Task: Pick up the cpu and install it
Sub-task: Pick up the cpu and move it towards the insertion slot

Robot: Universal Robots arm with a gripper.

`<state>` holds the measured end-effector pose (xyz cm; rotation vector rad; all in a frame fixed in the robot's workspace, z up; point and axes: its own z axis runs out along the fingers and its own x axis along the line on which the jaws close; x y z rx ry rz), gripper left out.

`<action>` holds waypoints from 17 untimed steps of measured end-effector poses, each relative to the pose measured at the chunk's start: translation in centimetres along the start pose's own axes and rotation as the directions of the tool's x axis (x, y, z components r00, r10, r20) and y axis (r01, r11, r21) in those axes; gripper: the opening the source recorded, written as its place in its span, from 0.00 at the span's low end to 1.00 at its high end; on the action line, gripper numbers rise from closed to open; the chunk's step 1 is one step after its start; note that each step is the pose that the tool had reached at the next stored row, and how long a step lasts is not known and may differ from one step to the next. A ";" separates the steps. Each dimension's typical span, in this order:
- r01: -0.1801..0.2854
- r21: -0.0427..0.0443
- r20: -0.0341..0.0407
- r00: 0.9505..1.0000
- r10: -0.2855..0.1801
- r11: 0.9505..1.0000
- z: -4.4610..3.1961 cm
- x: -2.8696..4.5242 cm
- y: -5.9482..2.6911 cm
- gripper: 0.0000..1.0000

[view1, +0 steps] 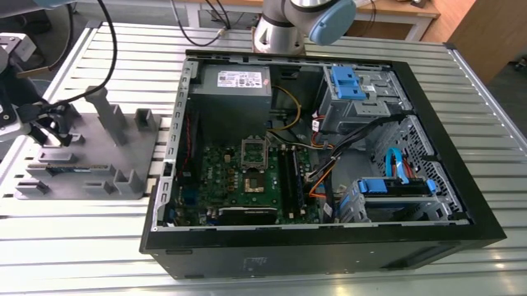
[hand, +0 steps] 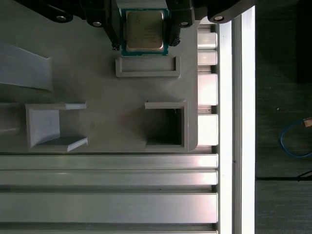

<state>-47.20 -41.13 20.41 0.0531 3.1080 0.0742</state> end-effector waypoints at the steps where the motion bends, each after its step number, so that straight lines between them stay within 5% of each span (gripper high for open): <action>1: 0.000 0.000 0.000 1.000 0.000 1.000 -0.23 -0.01 0.01 0.47; 7: 0.000 0.000 0.000 1.000 0.000 1.000 -1.42 -0.04 0.07 0.47; 17: 0.000 0.000 0.000 1.000 0.000 1.000 -1.50 -0.05 0.07 0.47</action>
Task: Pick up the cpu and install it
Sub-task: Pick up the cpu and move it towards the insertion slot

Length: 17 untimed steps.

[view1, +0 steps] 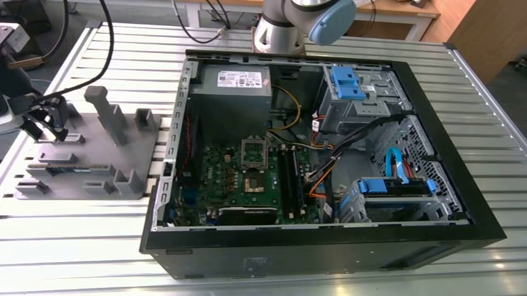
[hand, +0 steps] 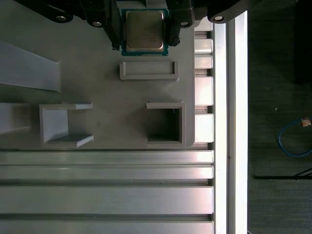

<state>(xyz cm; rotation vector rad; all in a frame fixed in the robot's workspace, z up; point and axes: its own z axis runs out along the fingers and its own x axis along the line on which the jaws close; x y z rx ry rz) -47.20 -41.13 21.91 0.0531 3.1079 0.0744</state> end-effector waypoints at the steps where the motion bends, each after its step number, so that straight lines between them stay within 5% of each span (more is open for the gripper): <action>1: 0.000 0.000 0.000 1.000 0.000 1.000 -0.01 0.00 0.00 0.47; 17: 0.000 0.000 0.000 1.000 0.000 1.000 -1.58 -0.05 0.08 0.47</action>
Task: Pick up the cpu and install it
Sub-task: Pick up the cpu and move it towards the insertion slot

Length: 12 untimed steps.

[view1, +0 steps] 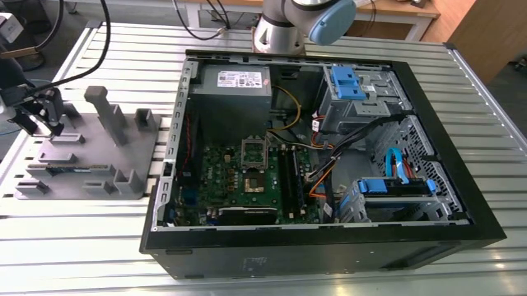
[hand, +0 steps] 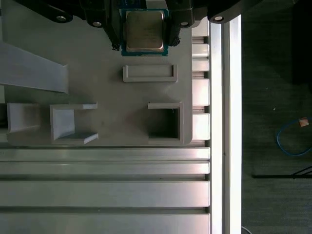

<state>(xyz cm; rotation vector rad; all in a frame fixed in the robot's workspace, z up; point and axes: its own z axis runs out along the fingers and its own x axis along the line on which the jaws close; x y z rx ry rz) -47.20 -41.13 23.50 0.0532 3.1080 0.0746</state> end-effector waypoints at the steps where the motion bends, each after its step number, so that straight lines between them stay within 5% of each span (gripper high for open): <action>1: 0.000 0.000 0.000 1.000 0.000 1.000 0.00 0.00 0.00 0.47; 12: 0.000 0.000 0.000 1.000 0.000 1.000 -0.27 0.00 0.01 0.47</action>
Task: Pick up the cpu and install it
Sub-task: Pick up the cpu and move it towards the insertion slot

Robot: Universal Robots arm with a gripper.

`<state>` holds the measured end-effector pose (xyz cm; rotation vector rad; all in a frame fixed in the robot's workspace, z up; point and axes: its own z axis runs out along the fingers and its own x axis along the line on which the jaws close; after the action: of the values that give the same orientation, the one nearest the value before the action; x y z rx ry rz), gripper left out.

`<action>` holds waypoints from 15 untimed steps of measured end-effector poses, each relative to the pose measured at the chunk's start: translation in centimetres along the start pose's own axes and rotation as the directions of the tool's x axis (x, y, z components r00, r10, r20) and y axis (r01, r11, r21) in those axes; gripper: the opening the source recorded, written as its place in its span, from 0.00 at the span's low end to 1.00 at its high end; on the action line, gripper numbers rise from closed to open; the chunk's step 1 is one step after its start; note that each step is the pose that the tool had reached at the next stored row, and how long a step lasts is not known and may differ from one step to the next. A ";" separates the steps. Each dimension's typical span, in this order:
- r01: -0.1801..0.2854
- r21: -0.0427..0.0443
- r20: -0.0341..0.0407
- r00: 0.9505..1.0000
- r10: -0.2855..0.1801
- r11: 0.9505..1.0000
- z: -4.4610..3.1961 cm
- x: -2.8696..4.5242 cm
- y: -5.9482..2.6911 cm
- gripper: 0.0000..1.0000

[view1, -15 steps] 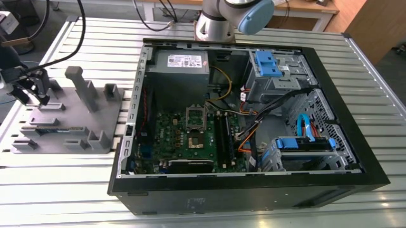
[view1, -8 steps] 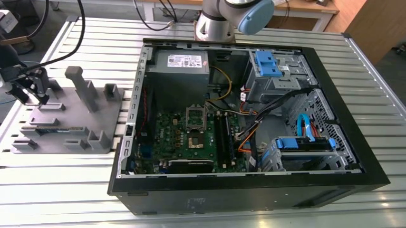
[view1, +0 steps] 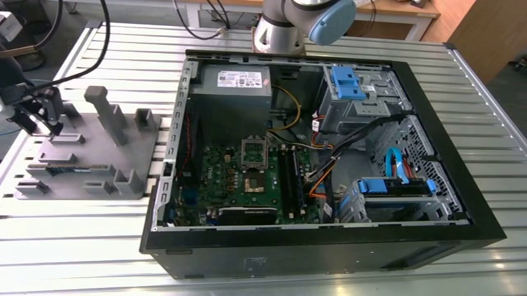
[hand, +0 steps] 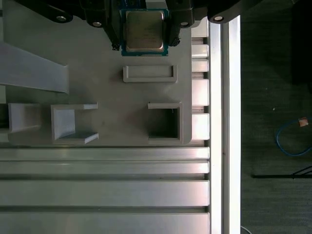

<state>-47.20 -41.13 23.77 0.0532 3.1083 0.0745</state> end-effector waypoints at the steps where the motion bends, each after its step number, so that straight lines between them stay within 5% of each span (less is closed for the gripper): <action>1: 0.000 0.000 0.000 1.000 0.000 1.000 -0.11 0.00 0.00 0.47; 15: 0.000 0.000 0.000 1.000 0.000 1.000 -1.04 -0.03 0.05 0.47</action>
<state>-47.20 -41.13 24.82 0.0532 3.1084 0.0743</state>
